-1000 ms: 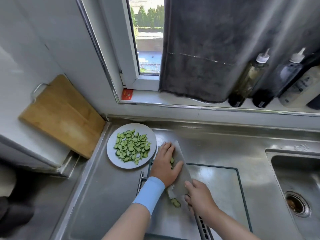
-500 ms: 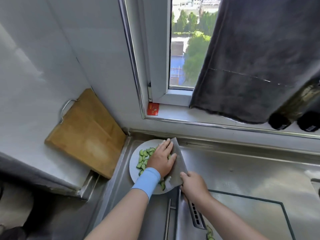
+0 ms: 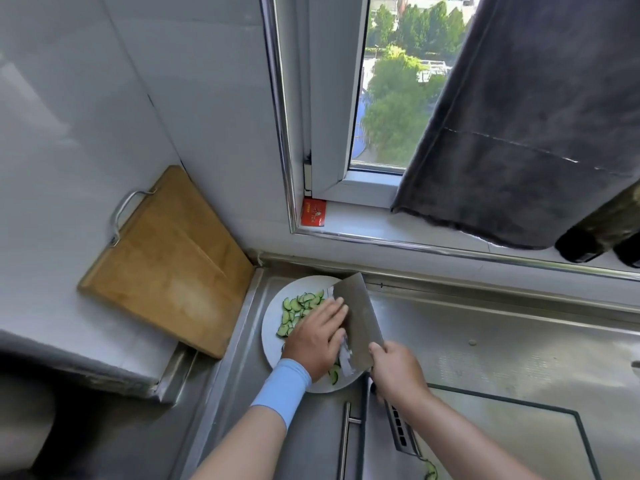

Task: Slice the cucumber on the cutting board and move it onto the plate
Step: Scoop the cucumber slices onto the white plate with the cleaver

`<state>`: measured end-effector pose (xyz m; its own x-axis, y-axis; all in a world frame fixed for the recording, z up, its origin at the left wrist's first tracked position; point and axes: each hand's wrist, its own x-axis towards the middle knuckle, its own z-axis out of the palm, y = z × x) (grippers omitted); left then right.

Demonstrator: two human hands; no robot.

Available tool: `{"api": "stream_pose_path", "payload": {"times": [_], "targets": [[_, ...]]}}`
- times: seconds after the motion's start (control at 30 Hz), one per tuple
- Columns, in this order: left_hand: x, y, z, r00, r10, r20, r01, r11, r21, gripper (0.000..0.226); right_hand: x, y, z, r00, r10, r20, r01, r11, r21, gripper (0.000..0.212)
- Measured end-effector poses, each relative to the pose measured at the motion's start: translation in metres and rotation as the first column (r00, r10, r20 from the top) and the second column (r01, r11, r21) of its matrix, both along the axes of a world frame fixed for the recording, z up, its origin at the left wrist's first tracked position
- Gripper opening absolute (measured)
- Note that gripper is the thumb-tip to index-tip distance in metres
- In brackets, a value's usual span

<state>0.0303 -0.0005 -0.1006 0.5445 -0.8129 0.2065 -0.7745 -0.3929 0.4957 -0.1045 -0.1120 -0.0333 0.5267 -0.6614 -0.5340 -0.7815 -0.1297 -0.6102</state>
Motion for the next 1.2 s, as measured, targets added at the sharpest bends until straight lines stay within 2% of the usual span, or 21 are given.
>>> {"api": "stream_pose_path", "payload": {"times": [0.07,0.13,0.2,0.27,0.37,0.53,0.77,0.87,0.93,1.0,1.03,1.1,1.2], "targets": [[-0.005,0.006,-0.007,0.999,-0.023,0.04,0.016,0.989,0.149,0.053,0.0,0.0,0.002,1.0,-0.013,0.002,0.013,1.0,-0.01,0.035],[-0.001,0.014,-0.017,0.996,0.048,0.073,-0.069,0.946,0.318,0.057,-0.003,-0.001,0.002,1.0,-0.027,0.003,0.027,1.0,-0.003,0.035],[0.002,0.02,-0.021,0.992,0.105,0.066,-0.122,0.923,0.364,0.062,-0.005,-0.003,0.003,1.0,-0.027,0.001,0.027,1.0,-0.007,0.036],[0.001,0.021,-0.016,0.986,0.167,0.006,-0.164,0.958,0.237,0.068,-0.009,-0.006,0.002,1.0,-0.019,0.005,0.019,1.0,-0.012,0.036],[-0.005,0.016,0.0,0.977,0.201,-0.066,-0.197,0.979,0.054,0.059,-0.017,-0.008,0.002,1.0,-0.005,0.018,0.006,0.999,-0.032,0.037],[-0.035,0.007,0.024,0.966,0.244,-0.083,-0.25,0.966,-0.068,0.045,-0.051,-0.016,0.009,0.999,-0.014,0.033,0.015,1.0,-0.027,0.037],[-0.138,-0.006,0.035,0.984,0.133,-0.118,-0.155,0.965,-0.212,0.017,-0.147,-0.03,0.004,0.991,-0.103,0.086,0.099,0.993,0.057,0.035],[-0.179,-0.002,0.021,0.991,0.03,-0.128,-0.046,0.992,-0.12,0.022,-0.192,-0.036,-0.002,0.99,-0.114,0.082,0.109,0.992,0.063,0.033],[-0.199,-0.002,0.012,0.982,-0.065,-0.176,0.076,0.995,0.058,0.053,-0.219,-0.04,-0.009,0.993,-0.105,0.059,0.103,0.994,0.043,0.033],[-0.214,-0.001,0.002,0.969,-0.117,-0.219,0.183,0.932,0.311,0.096,-0.243,-0.041,-0.015,0.992,-0.12,0.049,0.117,0.991,0.064,0.032],[-0.22,-0.001,-0.002,0.973,-0.132,-0.189,0.2,0.892,0.407,0.108,-0.254,-0.041,-0.018,0.99,-0.131,0.044,0.127,0.989,0.078,0.032],[-0.229,-0.002,-0.008,0.985,-0.12,-0.126,0.166,0.863,0.478,0.108,-0.272,-0.039,-0.023,0.991,-0.134,0.028,0.131,0.988,0.084,0.032],[-0.236,-0.004,-0.013,0.99,-0.013,-0.142,0.07,0.91,0.408,0.076,-0.293,-0.033,-0.034,0.993,-0.119,0.01,0.118,0.989,0.091,0.031]]}}
